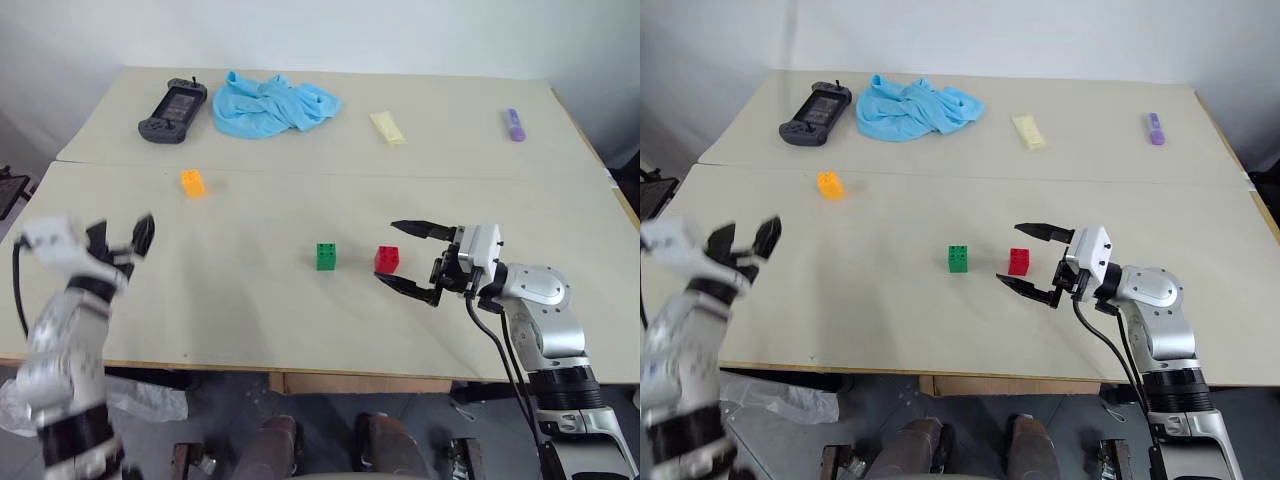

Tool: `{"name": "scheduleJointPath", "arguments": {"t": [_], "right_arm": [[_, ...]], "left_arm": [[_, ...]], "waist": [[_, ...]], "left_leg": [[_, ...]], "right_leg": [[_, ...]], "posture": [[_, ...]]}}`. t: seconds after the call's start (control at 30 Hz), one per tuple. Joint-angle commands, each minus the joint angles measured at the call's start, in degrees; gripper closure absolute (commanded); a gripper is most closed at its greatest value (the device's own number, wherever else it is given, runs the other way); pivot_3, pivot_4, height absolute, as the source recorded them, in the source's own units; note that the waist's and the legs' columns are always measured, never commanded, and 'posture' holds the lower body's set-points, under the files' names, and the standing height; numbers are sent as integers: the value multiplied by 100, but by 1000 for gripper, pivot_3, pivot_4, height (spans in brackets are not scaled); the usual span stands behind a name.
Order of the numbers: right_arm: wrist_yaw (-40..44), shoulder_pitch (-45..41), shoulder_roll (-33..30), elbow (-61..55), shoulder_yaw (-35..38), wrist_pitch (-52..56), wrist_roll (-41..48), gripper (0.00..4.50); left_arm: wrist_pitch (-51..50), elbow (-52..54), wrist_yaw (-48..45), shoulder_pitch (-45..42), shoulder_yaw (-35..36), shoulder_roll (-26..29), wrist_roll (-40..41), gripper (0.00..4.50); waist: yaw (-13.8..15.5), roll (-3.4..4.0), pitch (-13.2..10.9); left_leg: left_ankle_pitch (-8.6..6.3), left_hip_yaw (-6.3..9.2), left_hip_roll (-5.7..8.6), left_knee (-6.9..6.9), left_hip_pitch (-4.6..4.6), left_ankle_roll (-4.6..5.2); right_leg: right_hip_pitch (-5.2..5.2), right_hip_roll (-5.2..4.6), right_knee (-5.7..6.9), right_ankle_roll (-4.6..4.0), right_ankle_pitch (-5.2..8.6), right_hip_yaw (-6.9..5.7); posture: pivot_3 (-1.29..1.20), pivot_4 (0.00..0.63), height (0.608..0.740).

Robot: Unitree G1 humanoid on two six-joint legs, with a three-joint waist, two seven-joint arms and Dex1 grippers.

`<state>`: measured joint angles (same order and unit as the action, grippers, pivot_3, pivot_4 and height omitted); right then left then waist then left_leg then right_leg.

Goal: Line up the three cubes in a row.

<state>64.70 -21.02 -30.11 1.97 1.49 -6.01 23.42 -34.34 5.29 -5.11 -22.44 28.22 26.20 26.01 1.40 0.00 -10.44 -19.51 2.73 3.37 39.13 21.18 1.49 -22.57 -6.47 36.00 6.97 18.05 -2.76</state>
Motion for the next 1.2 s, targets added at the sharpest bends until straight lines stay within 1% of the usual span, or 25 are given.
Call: {"name": "scheduleJointPath", "arguments": {"t": [0.03, 0.17, 0.23, 0.3, 0.47, 0.63, 0.8, 0.87, 0.93, 0.97, 1.13, 1.17, 1.2], "right_arm": [[-45, 3, 26, -209, -19, 15, 43, 0], [-80, 16, 62, -292, -95, 59, 53, 0], [-137, 17, 75, -318, -87, 72, 41, 0], [-184, 49, 80, -355, -79, 89, 31, 0], [-270, 174, 51, -528, -53, 187, 73, 0], [-324, 254, 37, -696, -49, 293, 90, 0], [-401, 307, 60, -803, -57, 354, 78, 0], [-413, 347, 52, -835, -51, 365, 84, 0], [-443, 370, 53, -859, -55, 374, 73, 0], [-455, 372, 56, -860, -55, 378, 71, 0], [-553, 396, 80, -903, -43, 377, 61, 0], [-569, 400, 82, -897, -40, 369, 56, 0], [-581, 417, 83, -886, -40, 350, 50, 0]], "left_arm": [[-316, -1023, 470, -902, -711, 58, -676, 114], [-36, -2534, 869, -1875, -1043, -35, -1189, 114], [367, -3291, 1001, -2263, -1120, -100, -1383, 114], [696, -3796, 1026, -2521, -1169, -127, -1502, 114], [1306, -4877, 758, -3033, -1294, -166, -1621, 114], [2078, -6153, 602, -3615, -1450, -66, -1876, 114], [2605, -6992, 579, -4006, -1434, 35, -1962, 114], [2751, -7207, 525, -4091, -1461, 55, -2013, 464], [2852, -7373, 490, -4163, -1484, 58, -2058, 942], [2887, -7442, 488, -4194, -1488, 57, -2071, 1334], [2970, -7604, 466, -4307, -1503, 68, -2120, 2900], [2992, -7611, 453, -4315, -1499, 76, -2122, 3050], [3005, -7596, 395, -4307, -1494, 97, -2114, 3047]], "waist": [[-32, 2, 1], [-122, -1, 1], [-153, -2, 0], [-152, -3, -1], [-117, -4, -1], [-84, -5, -2], [-55, -7, -3], [-48, -7, -3], [-43, -7, -3], [-40, -7, -3], [-21, -7, -3], [-20, -7, -3], [-19, -7, -3]], "left_leg": [[0, -2, 1, -2, 2, 0], [-2, -18, 4, -12, 4, 4], [-2, -20, 3, -15, 7, 3], [-2, -21, -1, -13, 9, 2], [-1, -19, -1, -4, 12, 1], [-1, -20, 6, -3, 12, 1], [-1, -20, 5, -2, 14, 1], [-1, -20, 5, -3, 14, 1], [-1, -22, 6, -2, 14, 1], [-1, -22, 7, -2, 13, 1], [-1, -22, 6, -2, 14, 2], [-1, -22, 6, -1, 14, 1], [-1, -22, 7, -1, 14, 2]], "right_leg": [[-2, 6, -3, 1, -1, -1], [-18, 14, -1, 3, -2, -22], [-23, 14, -2, 3, -2, -33], [-23, 13, -4, 4, -2, -39], [-22, 4, -4, 5, -2, -43], [-21, 4, -3, 7, -4, -47], [-22, 4, -3, 7, -4, -52], [-22, 4, -2, 7, -4, -54], [-22, 4, -2, 8, -4, -56], [-22, 4, -1, 8, -4, -56], [-22, 5, 0, 8, -4, -57], [-22, 5, 0, 8, -4, -57], [-22, 4, 0, 8, -4, -57]], "posture": [[0, 150, 740], [0, 150, 740], [0, 150, 740], [0, 150, 740], [0, 150, 740], [0, 150, 740], [0, 150, 740], [0, 150, 740], [0, 150, 740], [0, 150, 740], [0, 150, 740], [0, 150, 740], [0, 150, 740]]}}
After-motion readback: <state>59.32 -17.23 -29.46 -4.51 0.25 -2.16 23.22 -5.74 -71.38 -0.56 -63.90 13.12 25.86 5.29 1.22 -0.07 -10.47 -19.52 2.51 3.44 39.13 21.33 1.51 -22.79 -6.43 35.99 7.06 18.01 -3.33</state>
